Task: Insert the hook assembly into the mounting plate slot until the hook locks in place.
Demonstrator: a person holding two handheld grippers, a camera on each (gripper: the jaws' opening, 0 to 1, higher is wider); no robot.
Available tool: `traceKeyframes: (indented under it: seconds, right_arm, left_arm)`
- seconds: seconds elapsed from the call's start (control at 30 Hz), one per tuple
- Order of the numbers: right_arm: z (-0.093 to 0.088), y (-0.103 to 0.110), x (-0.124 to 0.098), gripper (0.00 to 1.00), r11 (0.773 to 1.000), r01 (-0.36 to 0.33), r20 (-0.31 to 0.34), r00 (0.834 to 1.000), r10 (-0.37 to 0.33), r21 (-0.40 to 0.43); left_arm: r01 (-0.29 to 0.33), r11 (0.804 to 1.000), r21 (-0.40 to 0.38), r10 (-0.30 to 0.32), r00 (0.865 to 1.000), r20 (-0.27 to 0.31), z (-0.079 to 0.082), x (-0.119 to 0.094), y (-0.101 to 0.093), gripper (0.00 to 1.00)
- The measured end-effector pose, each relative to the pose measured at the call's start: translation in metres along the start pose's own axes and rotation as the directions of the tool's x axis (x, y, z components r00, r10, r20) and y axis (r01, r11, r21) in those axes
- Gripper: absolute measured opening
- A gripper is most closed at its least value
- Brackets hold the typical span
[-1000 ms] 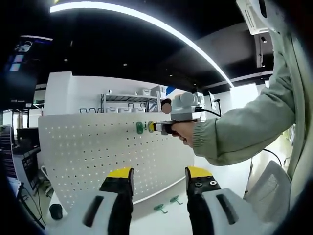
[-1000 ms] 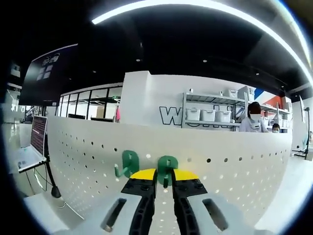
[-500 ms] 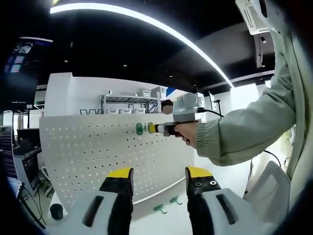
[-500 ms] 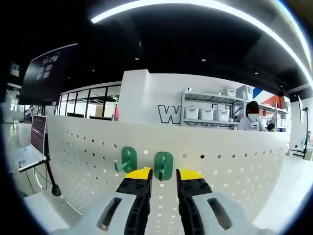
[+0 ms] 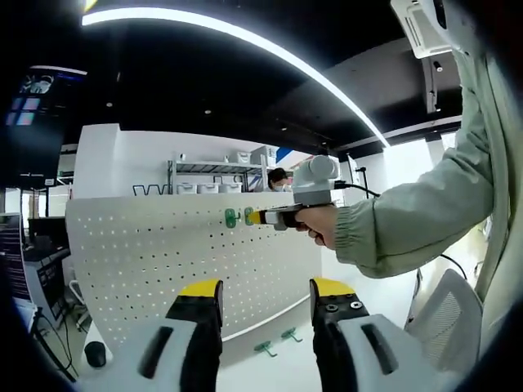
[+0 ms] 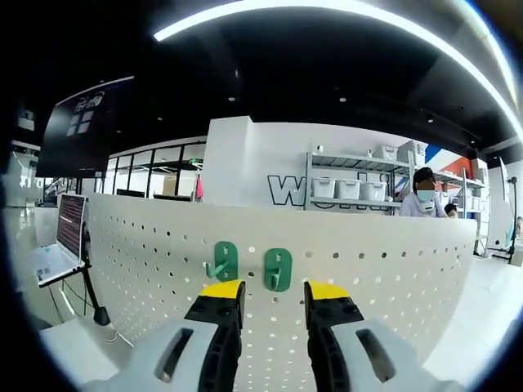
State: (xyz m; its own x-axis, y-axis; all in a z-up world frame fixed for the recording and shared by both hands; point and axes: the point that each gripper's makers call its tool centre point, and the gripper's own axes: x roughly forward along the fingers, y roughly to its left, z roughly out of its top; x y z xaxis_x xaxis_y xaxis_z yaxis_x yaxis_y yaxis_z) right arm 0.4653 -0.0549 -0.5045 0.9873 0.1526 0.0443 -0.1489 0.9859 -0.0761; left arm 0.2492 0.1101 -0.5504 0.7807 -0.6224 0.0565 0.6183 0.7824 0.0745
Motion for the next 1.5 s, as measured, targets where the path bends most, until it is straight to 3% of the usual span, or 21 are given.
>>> traceKeyframes:
  seconds: [0.2, 0.53, 1.5]
  right_arm:
    - [-0.010, 0.000, -0.010, 0.38, 0.999, -0.031, -0.041, 0.999, 0.032, 0.031]
    - [-0.017, -0.009, -0.034, 0.39, 0.999, -0.040, -0.055, 0.998, 0.040, 0.009]
    - [-0.068, -0.010, -0.132, 0.40, 0.992, -0.120, -0.158, 0.980, 0.122, 0.024]
  left_arm:
    - [0.008, 1.000, 0.002, -0.008, 1.000, 0.002, 0.001, -0.002, -0.005, 0.44]
    - [0.027, 1.000, 0.016, -0.027, 1.000, 0.008, 0.007, -0.001, -0.014, 0.44]
    - [0.063, 0.997, 0.051, -0.064, 0.998, 0.016, 0.018, -0.003, -0.035, 0.45]
